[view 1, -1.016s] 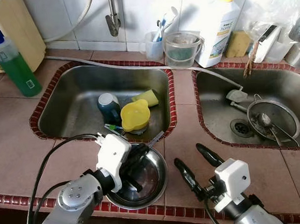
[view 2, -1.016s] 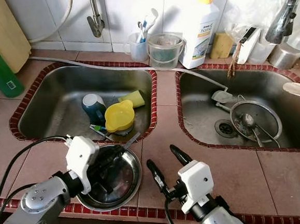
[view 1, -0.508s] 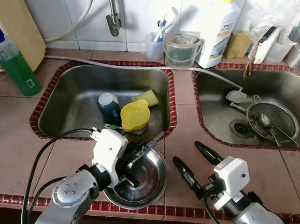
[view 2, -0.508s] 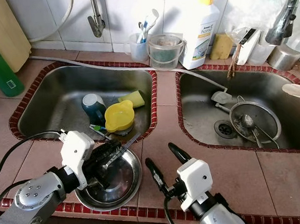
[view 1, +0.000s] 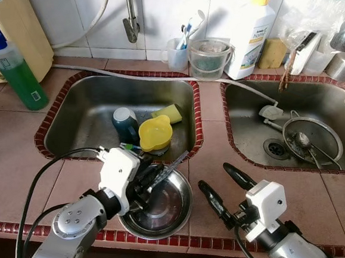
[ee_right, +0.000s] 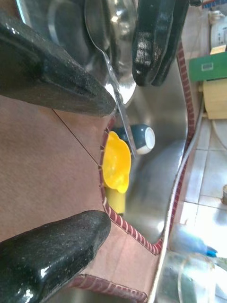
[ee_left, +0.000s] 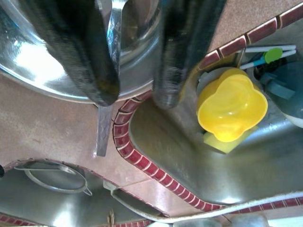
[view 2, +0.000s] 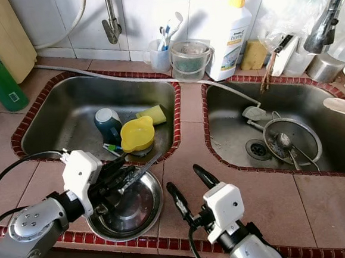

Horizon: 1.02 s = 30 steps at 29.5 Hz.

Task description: Kitchen organization

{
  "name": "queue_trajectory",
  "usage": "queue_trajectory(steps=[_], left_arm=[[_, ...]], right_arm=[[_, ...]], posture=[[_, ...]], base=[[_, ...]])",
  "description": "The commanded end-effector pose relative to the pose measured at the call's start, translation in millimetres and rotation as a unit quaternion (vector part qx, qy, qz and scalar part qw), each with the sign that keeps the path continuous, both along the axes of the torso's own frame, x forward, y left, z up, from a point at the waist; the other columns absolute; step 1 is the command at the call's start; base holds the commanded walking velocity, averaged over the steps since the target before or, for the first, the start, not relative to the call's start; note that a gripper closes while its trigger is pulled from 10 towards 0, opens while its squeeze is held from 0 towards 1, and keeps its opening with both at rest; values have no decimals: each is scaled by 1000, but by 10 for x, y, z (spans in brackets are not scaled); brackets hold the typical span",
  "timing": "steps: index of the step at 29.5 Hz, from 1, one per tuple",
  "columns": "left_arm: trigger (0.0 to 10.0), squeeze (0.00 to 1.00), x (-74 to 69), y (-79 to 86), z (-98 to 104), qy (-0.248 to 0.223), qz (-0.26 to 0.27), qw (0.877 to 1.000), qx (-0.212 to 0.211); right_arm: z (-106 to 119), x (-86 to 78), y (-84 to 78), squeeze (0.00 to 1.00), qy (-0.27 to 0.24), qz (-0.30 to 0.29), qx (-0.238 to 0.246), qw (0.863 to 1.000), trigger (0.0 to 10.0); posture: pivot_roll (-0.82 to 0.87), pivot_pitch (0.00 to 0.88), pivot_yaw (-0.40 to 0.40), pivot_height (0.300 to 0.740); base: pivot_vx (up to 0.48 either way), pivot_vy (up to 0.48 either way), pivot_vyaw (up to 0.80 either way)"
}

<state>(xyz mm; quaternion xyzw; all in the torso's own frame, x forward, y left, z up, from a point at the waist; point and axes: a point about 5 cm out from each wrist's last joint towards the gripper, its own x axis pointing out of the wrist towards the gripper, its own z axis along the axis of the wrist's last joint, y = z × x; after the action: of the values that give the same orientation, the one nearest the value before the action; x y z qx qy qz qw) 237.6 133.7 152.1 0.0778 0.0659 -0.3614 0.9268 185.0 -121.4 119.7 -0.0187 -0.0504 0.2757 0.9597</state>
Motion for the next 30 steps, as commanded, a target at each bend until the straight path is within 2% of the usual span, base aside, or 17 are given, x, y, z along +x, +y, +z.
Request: queue_trajectory(steps=[1, 7, 20, 30], left_arm=[[10000, 1000, -38, -8, 23, 0, -11, 1000, 6], [10000, 1000, -78, -8, 20, 6, -23, 1000, 8], [10000, 1000, -106, -37, 90, 3, -40, 999, -6], [10000, 1000, -134, -56, 97, 0, -43, 999, 10]], right_arm=[[9, -38, -4, 0, 8, 6, 2, 1000, 10000], [28, -69, -10, 0, 8, 12, 4, 1000, 10000], [65, 10, -45, 0, -2, 3, 5, 1000, 10000], [62, 22, -68, 0, -3, 3, -1, 1000, 10000]], posture=[[-166, 141, -48, 740], [-170, 144, -45, 740], [-170, 142, -43, 740], [-172, 143, -48, 740]], base=[[0, 0, 0], [0, 0, 0], [0, 0, 0], [0, 0, 0]])
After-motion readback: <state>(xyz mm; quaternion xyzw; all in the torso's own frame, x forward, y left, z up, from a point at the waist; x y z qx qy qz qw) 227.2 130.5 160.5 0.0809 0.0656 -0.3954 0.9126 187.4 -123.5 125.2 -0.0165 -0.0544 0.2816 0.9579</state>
